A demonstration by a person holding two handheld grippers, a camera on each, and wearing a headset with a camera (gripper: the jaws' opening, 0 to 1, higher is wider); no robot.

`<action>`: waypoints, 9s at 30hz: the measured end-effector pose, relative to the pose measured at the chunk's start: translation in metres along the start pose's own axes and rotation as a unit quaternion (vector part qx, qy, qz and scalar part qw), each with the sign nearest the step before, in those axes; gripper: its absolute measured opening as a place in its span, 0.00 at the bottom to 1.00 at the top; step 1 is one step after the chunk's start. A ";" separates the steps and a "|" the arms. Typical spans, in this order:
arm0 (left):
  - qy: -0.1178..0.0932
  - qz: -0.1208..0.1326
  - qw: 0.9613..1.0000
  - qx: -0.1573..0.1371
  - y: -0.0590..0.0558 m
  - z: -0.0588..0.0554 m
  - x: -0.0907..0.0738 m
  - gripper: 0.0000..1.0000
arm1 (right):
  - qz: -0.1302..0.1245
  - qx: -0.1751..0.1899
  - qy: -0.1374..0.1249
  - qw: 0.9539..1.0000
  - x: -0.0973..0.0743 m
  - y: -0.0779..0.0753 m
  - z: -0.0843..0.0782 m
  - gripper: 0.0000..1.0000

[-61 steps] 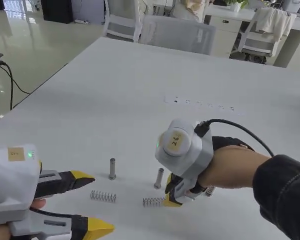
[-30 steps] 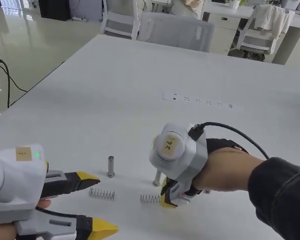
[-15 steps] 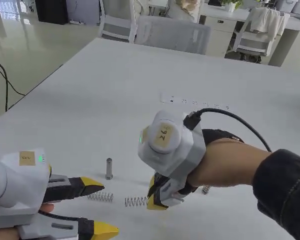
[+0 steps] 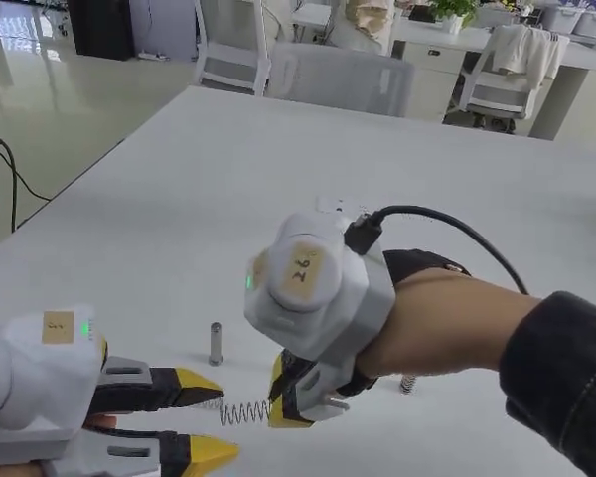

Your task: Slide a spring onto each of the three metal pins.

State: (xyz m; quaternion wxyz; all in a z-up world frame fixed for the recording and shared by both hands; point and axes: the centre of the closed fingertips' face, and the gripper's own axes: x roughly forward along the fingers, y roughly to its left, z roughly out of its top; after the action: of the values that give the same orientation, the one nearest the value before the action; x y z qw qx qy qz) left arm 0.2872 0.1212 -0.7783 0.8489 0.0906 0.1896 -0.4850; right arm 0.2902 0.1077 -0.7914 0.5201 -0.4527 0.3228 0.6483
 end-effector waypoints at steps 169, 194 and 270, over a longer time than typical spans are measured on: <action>0.000 0.102 0.992 -0.078 0.044 -0.036 -0.024 0.62 | -0.047 0.051 0.104 0.992 0.027 -0.090 -0.067 0.08; 0.011 0.098 0.992 -0.078 0.041 -0.039 -0.021 0.61 | -0.045 0.068 0.089 0.993 0.034 -0.087 -0.074 0.15; 0.025 0.100 0.991 -0.088 0.041 -0.049 -0.024 0.59 | -0.024 0.060 -0.014 0.998 0.086 -0.055 0.012 0.08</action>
State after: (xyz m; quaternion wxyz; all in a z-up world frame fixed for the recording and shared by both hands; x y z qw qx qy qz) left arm 0.2999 0.1777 -0.8149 0.8925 0.0460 0.2434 -0.3770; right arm 0.3356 0.1652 -0.8632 0.5666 -0.4193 0.3430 0.6209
